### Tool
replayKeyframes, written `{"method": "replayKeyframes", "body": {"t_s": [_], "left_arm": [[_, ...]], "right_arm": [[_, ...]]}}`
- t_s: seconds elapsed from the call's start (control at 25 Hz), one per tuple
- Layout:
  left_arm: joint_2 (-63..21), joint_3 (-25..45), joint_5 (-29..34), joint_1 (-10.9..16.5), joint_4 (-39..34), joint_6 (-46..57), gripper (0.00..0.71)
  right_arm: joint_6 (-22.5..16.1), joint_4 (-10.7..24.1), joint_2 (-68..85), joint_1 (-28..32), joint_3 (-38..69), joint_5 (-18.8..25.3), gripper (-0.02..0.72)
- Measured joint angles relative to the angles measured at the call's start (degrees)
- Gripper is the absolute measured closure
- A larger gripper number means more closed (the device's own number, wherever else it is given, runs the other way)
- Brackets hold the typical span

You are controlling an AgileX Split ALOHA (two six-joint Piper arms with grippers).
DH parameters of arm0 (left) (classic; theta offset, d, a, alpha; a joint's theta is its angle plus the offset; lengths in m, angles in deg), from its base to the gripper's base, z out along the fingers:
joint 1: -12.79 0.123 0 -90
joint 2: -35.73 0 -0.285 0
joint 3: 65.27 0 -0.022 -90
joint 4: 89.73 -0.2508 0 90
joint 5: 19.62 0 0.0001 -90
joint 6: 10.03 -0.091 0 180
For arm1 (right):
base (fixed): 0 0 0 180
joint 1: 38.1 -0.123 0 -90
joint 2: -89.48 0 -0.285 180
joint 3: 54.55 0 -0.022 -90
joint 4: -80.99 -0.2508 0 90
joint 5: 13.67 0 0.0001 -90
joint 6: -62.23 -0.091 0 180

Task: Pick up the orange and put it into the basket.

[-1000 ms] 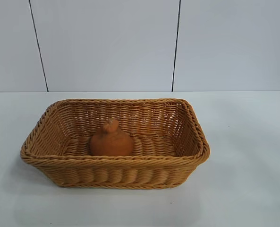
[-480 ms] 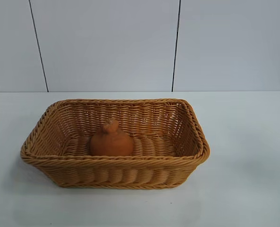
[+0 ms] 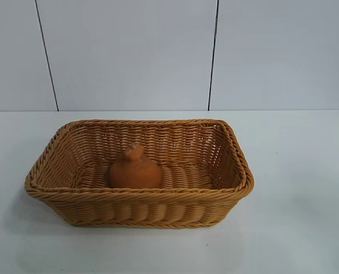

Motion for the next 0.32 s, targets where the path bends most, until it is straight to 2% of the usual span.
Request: {"method": "replayKeyframes", "body": {"t_s": [0.32], "left_arm": [[0.00, 0.00, 0.00, 0.00, 0.00, 0.00, 0.154]], "right_arm": [[0.00, 0.00, 1.15, 0.00, 0.00, 0.03, 0.072]]}}
